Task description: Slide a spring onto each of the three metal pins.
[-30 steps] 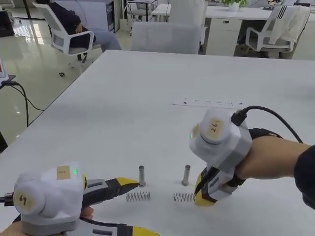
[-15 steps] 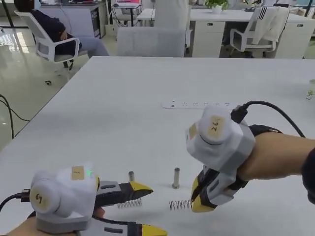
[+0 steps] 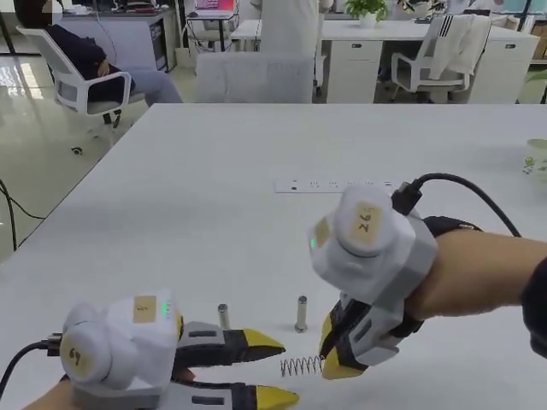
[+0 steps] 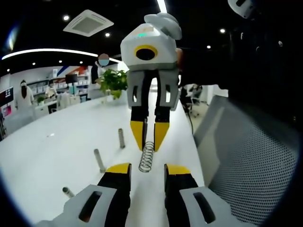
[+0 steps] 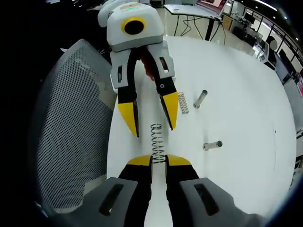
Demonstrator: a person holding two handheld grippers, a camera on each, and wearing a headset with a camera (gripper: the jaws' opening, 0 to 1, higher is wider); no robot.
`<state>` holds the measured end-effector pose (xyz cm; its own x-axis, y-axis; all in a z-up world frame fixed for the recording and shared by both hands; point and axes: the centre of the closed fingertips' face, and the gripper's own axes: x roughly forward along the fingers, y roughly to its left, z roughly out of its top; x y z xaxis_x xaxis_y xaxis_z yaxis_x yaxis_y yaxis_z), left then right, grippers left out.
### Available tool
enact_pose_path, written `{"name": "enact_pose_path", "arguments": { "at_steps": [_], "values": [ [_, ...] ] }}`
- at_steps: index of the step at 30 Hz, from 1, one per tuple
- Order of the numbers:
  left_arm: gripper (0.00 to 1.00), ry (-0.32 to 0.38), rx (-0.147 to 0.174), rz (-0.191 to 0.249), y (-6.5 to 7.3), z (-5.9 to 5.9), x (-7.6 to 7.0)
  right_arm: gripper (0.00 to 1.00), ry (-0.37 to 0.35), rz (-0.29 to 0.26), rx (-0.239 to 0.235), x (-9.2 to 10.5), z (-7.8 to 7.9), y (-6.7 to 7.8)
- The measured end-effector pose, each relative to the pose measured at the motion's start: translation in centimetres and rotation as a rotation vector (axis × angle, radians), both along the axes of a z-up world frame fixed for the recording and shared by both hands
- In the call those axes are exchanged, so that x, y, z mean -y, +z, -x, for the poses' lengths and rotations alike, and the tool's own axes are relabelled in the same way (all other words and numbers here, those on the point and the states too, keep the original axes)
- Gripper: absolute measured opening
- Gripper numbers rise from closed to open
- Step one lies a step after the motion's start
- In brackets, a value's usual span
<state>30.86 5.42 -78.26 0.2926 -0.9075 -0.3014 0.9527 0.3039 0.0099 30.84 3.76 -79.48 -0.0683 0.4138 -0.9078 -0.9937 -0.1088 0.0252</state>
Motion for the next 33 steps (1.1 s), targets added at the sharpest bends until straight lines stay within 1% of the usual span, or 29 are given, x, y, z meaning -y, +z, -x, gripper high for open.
{"name": "enact_pose_path", "arguments": {
  "at_steps": [2,3,4,5,7,8,14,17,19,21,23,24,25,29,33],
  "values": [
    [0.12,-0.006,0.006,0.01,0.2,0.1,0.1,0.07,0.005,-0.001,0.003,-0.1,0.1,0.0],
    [0.09,-0.007,0.003,0.016,0.3,0.2,0.2,0.07,0.007,-0.001,0.004,-0.1,0.1,0.1],
    [0.06,-0.003,0.008,0.015,0.3,0.1,0.2,0.07,0.01,0.0,0.003,-0.1,0.2,0.1],
    [0.06,-0.001,0.012,0.013,0.3,0.0,0.2,0.07,0.012,0.0,0.004,-0.1,0.2,0.1],
    [0.04,-0.004,0.004,0.021,0.4,0.1,0.2,0.07,0.014,0.0,0.004,-0.2,0.3,0.1],
    [0.03,-0.003,0.008,0.022,0.5,0.1,0.2,0.07,0.016,0.002,0.005,-0.2,0.3,0.1],
    [0.03,-0.007,0.009,0.02,0.4,0.2,0.2,0.07,0.028,0.006,0.008,-0.3,0.4,0.0],
    [0.03,-0.007,0.003,0.021,0.3,0.3,0.2,0.07,0.031,0.006,0.009,-0.3,0.4,0.0],
    [0.03,-0.01,0.012,0.012,0.2,0.2,0.2,0.07,0.033,0.003,0.008,-0.3,0.4,0.1],
    [0.04,-0.01,0.003,0.009,0.1,0.2,0.3,0.07,0.033,-0.004,0.003,-0.5,0.5,0.2],
    [0.04,-0.015,0.011,0.003,0.0,0.3,0.4,0.07,0.036,-0.009,0.002,-0.6,0.6,0.2],
    [0.03,-0.022,0.026,0.0,0.1,0.3,0.4,0.07,0.036,-0.008,0.0,-0.6,0.6,0.2],
    [0.03,-0.023,0.035,-0.002,0.1,0.3,0.4,0.07,0.038,-0.003,0.003,-0.6,0.6,0.2],
    [0.03,-0.024,0.031,-0.005,0.0,0.3,0.3,0.07,0.038,-0.006,0.003,-0.6,0.6,0.3],
    [0.03,-0.025,0.037,-0.018,-0.2,0.3,0.3,0.07,0.035,-0.017,0.01,-0.9,0.6,1.1]
  ]
}}
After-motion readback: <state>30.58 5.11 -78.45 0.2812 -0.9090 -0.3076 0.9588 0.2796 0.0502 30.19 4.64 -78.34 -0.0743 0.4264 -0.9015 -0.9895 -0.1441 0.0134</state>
